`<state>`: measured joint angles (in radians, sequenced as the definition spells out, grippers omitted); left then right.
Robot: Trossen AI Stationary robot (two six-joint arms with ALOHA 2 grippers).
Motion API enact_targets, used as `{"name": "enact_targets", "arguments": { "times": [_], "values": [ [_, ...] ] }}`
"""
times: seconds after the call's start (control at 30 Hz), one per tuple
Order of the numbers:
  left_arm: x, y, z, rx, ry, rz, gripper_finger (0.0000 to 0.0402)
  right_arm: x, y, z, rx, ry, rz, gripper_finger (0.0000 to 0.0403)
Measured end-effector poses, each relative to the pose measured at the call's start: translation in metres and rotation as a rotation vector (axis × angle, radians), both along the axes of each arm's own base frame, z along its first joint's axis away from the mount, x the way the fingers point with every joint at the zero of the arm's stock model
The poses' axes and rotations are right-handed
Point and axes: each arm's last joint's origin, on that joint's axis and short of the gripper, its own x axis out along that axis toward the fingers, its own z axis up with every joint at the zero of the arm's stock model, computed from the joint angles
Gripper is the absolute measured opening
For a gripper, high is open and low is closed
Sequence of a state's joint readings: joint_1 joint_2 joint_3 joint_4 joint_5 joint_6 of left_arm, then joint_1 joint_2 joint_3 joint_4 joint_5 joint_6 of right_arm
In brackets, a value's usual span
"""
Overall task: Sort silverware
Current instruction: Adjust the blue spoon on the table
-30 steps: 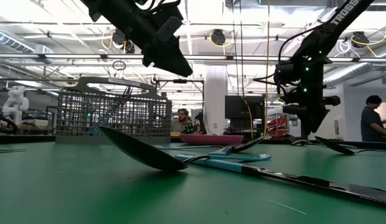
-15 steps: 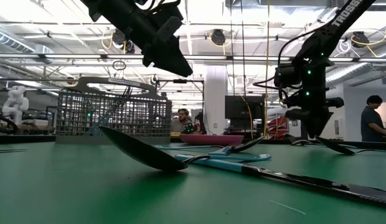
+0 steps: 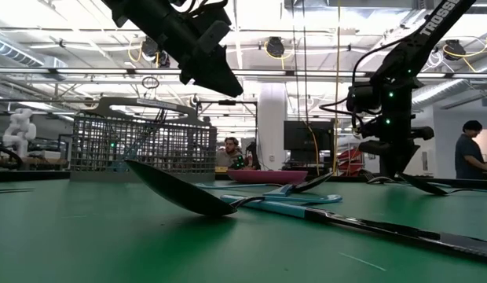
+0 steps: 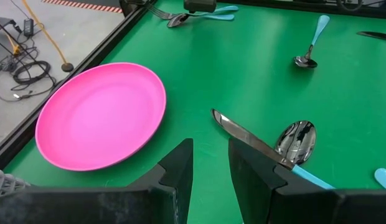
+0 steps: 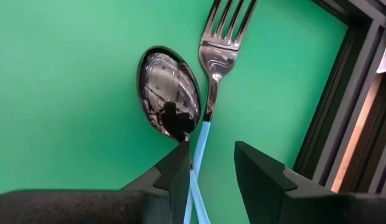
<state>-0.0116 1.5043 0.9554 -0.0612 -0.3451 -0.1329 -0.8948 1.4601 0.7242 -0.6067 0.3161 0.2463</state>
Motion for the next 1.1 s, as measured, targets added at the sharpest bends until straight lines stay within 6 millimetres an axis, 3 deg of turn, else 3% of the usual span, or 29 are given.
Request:
{"name": "enact_targets", "arguments": {
  "times": [0.47,0.87,1.1],
  "values": [
    [0.0,0.0,0.0,0.006,0.002,-0.005,0.0105,0.011,0.01,0.0,0.056,-0.061,0.069,0.0116],
    [0.0,0.001,0.0,0.011,0.005,-0.006,0.0105,0.011,0.012,0.015,-0.004,-0.134,0.08,0.0116],
    [0.0,0.001,0.0,0.008,0.003,-0.004,0.0105,0.01,0.006,0.005,-0.009,-0.077,0.05,0.0116]
  ]
}}
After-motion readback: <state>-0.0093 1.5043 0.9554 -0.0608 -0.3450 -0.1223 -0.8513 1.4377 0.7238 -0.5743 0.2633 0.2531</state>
